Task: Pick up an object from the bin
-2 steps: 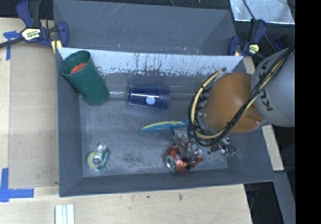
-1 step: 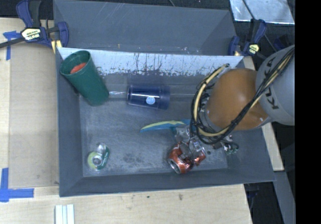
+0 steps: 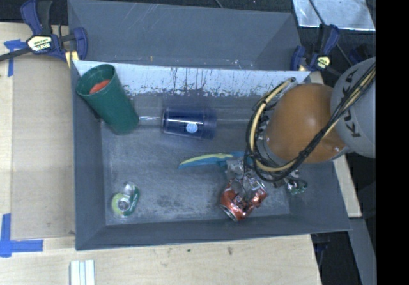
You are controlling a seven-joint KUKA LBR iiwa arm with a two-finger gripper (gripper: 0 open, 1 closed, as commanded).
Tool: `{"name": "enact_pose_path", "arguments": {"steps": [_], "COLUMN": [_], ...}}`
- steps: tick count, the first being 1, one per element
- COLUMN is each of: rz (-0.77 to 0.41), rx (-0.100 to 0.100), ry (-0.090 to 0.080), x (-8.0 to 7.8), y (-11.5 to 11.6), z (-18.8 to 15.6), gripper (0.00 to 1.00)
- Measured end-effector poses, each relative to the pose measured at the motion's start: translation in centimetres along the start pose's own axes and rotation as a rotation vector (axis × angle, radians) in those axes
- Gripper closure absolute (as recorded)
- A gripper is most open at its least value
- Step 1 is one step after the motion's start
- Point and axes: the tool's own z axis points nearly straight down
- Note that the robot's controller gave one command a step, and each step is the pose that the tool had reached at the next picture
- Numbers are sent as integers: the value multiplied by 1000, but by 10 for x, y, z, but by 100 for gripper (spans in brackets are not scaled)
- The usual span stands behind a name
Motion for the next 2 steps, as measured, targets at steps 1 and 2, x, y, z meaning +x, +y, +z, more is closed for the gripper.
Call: {"name": "enact_pose_path", "arguments": {"steps": [1, 2], "rz": [0, 1], "rx": [-3, -1], "ry": [8, 3], "x": [1, -1], "y": [1, 0], "z": [-18, -35], "gripper": [100, 100]}}
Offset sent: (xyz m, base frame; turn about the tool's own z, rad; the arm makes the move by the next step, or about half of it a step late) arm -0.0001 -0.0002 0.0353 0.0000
